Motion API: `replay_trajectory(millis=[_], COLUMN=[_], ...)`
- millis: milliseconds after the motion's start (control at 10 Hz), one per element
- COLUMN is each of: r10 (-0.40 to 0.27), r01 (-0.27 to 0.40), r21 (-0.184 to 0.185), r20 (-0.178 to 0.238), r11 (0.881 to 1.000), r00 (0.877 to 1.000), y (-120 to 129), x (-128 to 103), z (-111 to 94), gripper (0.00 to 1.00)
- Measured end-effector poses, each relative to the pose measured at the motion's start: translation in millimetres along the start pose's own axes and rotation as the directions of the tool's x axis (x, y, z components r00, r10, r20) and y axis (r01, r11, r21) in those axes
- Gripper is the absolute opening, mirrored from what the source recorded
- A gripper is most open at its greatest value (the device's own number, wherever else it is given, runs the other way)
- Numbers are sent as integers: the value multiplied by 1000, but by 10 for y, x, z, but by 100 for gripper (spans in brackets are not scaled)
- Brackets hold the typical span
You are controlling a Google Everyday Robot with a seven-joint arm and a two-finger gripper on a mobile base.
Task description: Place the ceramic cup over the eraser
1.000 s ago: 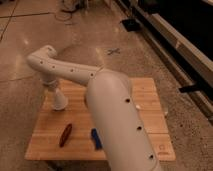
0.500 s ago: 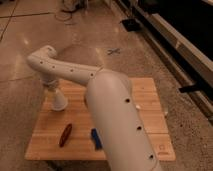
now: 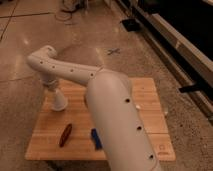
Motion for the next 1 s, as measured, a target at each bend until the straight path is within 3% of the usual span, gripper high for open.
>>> replay_trajectory(millis=[300,500,600,1000], r10=[0,0,0,0], r01=[0,0,0,0], r21=[0,0,0,0], r20=[0,0,0,0], r11=[1000,1000,1000,1000], r00=[1000,1000,1000,1000], y=[0,0,0,0], x=[-1,0,0,0], z=[0,0,0,0], gripper=[28,23,27,69])
